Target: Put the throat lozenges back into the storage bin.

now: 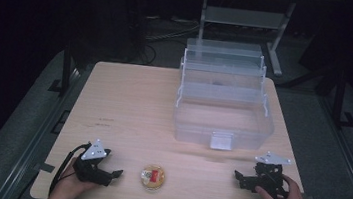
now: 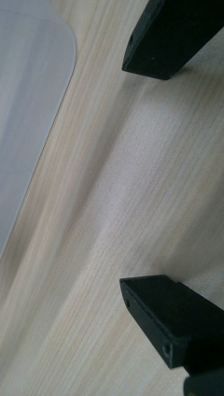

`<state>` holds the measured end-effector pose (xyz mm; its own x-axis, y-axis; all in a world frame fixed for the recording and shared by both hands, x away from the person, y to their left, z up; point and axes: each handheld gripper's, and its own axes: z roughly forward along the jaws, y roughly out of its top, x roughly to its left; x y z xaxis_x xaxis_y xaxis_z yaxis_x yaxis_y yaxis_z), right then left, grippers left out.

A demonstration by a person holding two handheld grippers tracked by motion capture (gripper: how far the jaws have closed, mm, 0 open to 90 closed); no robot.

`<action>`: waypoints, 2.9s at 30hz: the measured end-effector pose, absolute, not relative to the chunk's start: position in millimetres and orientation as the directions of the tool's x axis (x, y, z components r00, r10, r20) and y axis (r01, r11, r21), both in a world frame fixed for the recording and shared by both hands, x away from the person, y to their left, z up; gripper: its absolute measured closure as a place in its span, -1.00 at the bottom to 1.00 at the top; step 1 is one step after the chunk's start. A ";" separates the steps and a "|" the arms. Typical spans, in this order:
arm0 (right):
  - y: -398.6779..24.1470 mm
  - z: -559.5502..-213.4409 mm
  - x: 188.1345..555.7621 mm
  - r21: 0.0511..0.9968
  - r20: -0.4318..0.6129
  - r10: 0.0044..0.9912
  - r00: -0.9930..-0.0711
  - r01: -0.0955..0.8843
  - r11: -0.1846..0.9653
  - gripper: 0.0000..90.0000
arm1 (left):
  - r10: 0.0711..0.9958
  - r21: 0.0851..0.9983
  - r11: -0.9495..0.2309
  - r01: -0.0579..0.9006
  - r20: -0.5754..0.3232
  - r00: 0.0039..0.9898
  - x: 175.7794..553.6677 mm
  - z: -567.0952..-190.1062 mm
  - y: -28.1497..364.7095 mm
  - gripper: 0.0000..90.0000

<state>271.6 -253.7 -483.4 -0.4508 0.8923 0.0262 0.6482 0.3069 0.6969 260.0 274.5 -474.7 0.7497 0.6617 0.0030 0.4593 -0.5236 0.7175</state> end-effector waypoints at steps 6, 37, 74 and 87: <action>-253.7 -483.4 271.6 0.697 0.026 0.892 -0.451 0.648 0.307 -1.00 | 0.662 0.717 -0.524 0.460 0.003 0.750 259.8 -474.5 274.6 -0.76; -253.7 -483.4 271.6 0.697 0.026 0.892 -0.451 0.648 0.307 -1.00 | 0.616 0.653 -0.585 0.480 -0.028 0.788 260.6 -456.3 267.4 -0.73; -253.7 -483.4 271.6 0.697 0.026 0.892 -0.451 0.648 0.307 -1.00 | 0.559 0.631 -0.628 0.455 -0.042 0.828 262.4 -432.1 249.1 -0.71; -253.7 -483.4 271.6 0.697 0.026 0.892 -0.451 0.648 0.307 -1.00 | 0.533 0.630 -0.641 0.438 -0.045 0.845 263.1 -426.8 238.0 -0.71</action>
<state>271.6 -253.7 -483.4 -0.4507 0.8923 0.0264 0.6483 0.3068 0.6968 263.1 238.0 -426.8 0.8449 0.5330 -0.0451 0.4379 -0.6409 0.6304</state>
